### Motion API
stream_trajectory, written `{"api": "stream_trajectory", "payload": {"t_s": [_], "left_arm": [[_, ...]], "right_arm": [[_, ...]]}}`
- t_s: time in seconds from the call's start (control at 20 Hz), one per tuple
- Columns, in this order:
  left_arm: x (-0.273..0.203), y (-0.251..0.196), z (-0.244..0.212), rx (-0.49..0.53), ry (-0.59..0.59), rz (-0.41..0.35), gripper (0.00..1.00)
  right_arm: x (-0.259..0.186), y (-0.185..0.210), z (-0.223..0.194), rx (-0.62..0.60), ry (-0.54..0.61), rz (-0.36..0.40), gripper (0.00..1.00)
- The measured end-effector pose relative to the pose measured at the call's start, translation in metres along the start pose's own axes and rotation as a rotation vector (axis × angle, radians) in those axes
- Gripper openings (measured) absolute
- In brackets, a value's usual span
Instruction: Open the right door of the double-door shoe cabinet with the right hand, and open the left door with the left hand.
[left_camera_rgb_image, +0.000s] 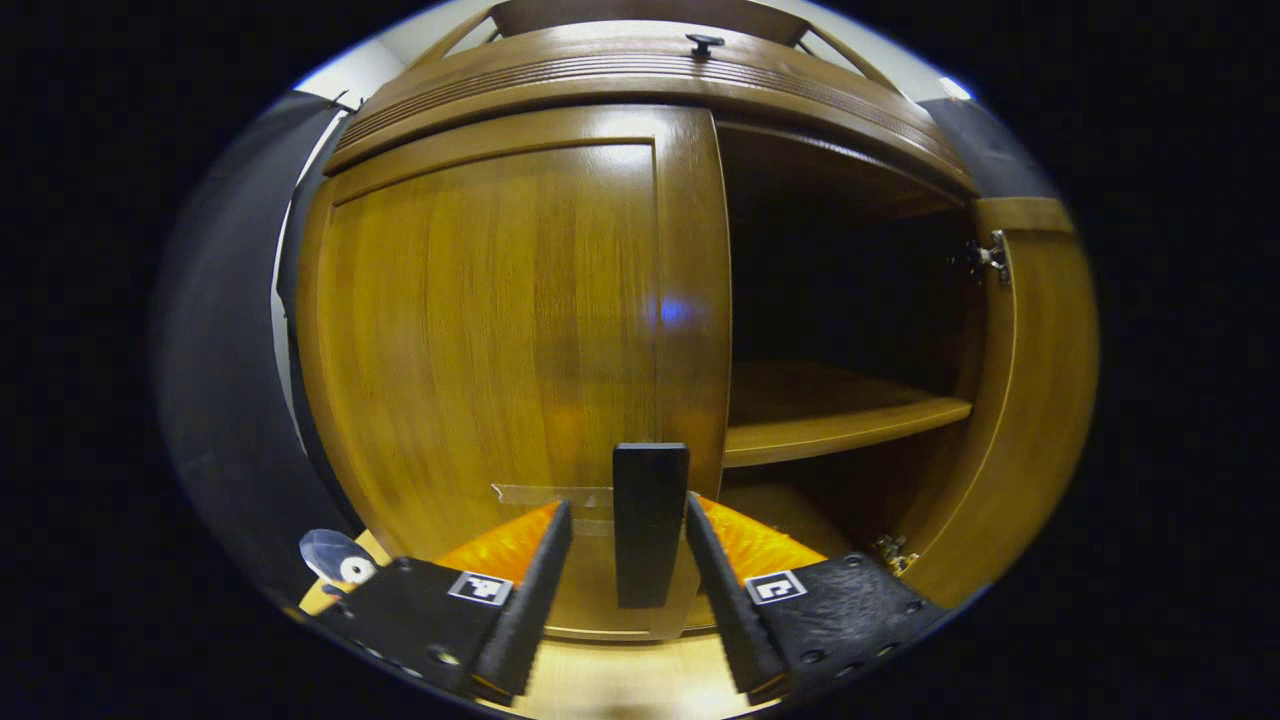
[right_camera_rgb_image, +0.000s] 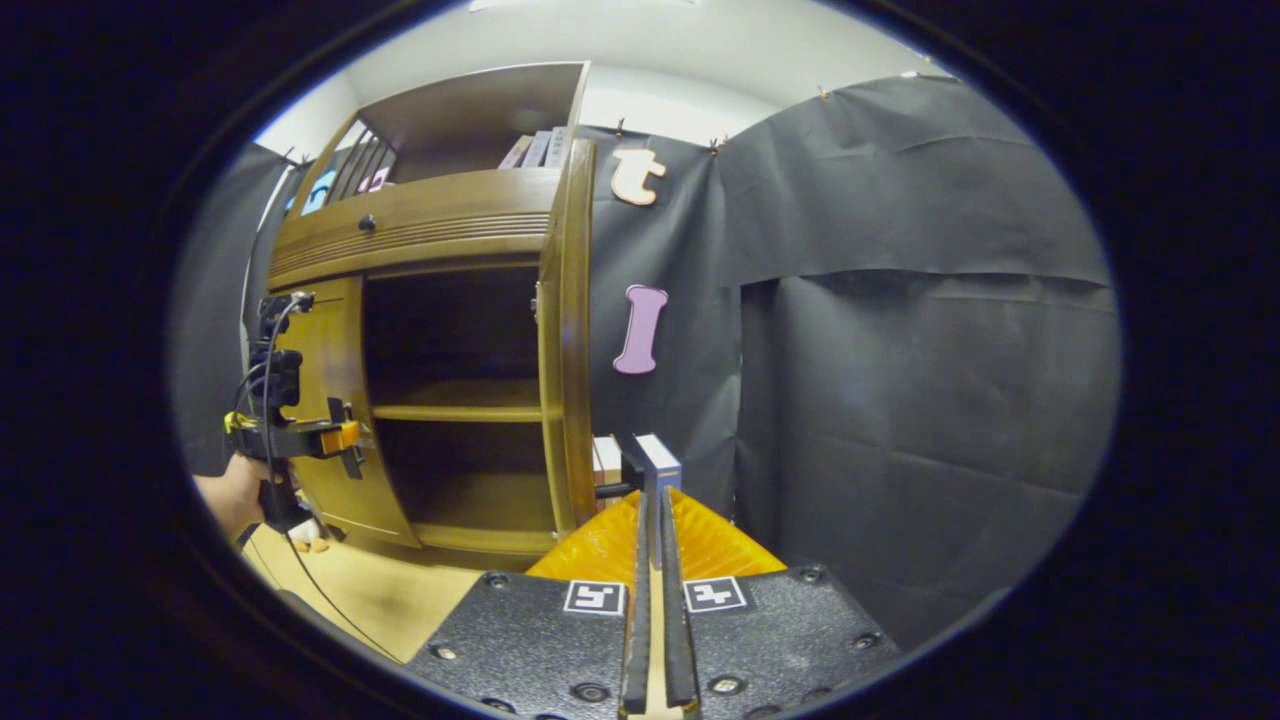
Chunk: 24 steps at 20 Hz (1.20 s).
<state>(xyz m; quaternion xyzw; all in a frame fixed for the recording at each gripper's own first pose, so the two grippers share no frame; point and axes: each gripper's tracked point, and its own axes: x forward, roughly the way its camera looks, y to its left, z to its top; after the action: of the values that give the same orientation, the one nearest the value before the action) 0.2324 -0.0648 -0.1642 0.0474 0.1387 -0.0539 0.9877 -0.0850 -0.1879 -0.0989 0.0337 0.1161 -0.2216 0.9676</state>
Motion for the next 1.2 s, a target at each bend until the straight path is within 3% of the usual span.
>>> {"api": "stream_trajectory", "payload": {"t_s": [0.05,0.15,0.25,0.45,0.5,0.55,0.7,0.95,1.05,1.2], "left_arm": [[0.001,-0.001,0.001,0.004,0.0,-0.001,0.57],[0.006,-0.006,0.005,0.006,-0.017,-0.02,0.62],[0.003,-0.009,0.006,0.015,-0.02,-0.03,0.34],[0.003,-0.007,0.007,0.006,-0.021,-0.049,0.3],[0.004,-0.007,0.006,0.006,-0.018,-0.053,0.39],[0.004,-0.007,0.006,0.004,-0.014,-0.051,0.3],[-0.006,-0.006,0.004,-0.01,-0.016,-0.025,0.3],[-0.033,0.001,-0.002,-0.033,-0.026,-0.015,0.3],[-0.045,0.003,-0.004,-0.054,-0.023,-0.009,0.3],[-0.064,0.011,-0.008,-0.055,-0.032,0.007,0.3]], "right_arm": [[-0.001,-0.001,0.001,0.002,-0.001,-0.004,0.09],[-0.004,-0.003,0.001,0.006,-0.001,-0.011,0.09],[-0.008,-0.003,0.001,0.007,0.0,-0.016,0.09],[-0.016,-0.002,0.001,0.005,-0.004,-0.023,0.09],[-0.018,0.0,0.0,0.005,-0.004,-0.021,0.09],[-0.02,0.001,-0.001,0.007,-0.002,-0.019,0.1],[-0.021,0.006,-0.003,0.004,0.007,-0.029,0.12],[-0.025,0.013,-0.006,0.001,0.009,-0.012,0.37],[-0.024,0.017,-0.006,0.009,0.004,-0.001,0.42],[-0.023,0.029,-0.009,0.024,0.006,0.021,0.42]]}}
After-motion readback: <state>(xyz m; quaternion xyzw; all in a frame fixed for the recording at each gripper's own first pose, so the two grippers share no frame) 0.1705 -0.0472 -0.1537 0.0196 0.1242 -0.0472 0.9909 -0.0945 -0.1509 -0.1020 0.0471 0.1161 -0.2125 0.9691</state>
